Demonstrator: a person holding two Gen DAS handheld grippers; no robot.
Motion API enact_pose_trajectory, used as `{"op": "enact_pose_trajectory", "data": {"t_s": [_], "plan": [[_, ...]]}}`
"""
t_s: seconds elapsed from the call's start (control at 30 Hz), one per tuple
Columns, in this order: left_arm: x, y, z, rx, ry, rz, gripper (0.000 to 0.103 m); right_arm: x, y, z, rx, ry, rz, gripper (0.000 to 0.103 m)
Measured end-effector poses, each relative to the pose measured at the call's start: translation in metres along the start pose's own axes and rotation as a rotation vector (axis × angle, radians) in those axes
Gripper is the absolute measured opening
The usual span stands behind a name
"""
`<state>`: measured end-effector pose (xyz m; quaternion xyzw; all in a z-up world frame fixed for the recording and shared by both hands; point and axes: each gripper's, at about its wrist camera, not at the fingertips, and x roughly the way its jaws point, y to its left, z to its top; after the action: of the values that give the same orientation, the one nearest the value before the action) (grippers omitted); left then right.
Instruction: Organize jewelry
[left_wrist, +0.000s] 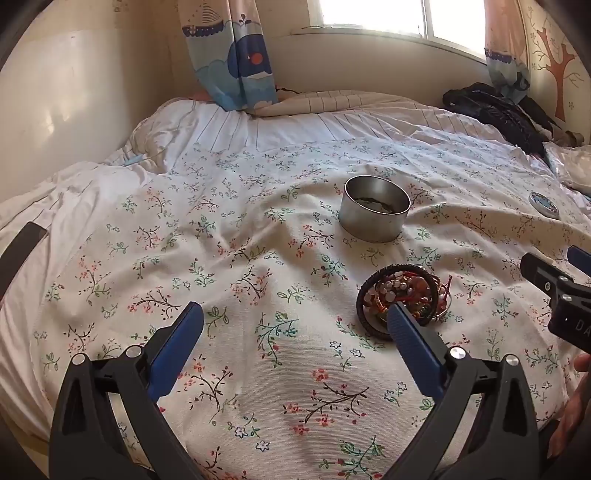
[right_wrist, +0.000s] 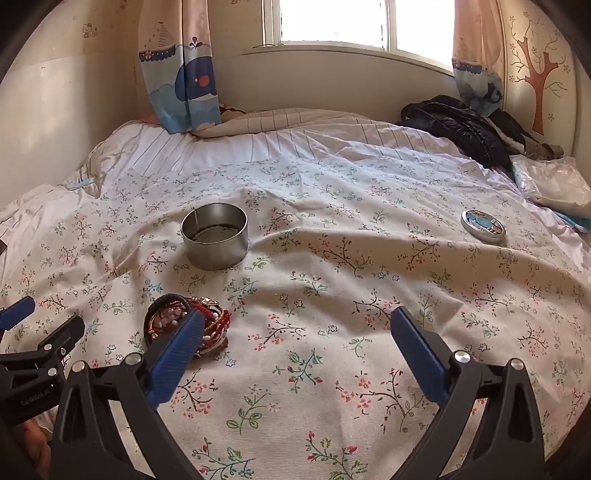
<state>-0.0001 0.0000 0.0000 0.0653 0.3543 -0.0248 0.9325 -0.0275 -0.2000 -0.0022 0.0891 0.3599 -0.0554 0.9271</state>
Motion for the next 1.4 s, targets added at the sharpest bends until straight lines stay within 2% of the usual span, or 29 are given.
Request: {"op": "enact_pose_trajectory", "data": {"t_s": [1.4], "plan": [[0.0001, 0.0001, 0.0001, 0.000, 0.000, 0.001, 0.096, -0.0050, -0.0016, 0.0025, 0.011, -0.017, 0.017, 0.097]]}}
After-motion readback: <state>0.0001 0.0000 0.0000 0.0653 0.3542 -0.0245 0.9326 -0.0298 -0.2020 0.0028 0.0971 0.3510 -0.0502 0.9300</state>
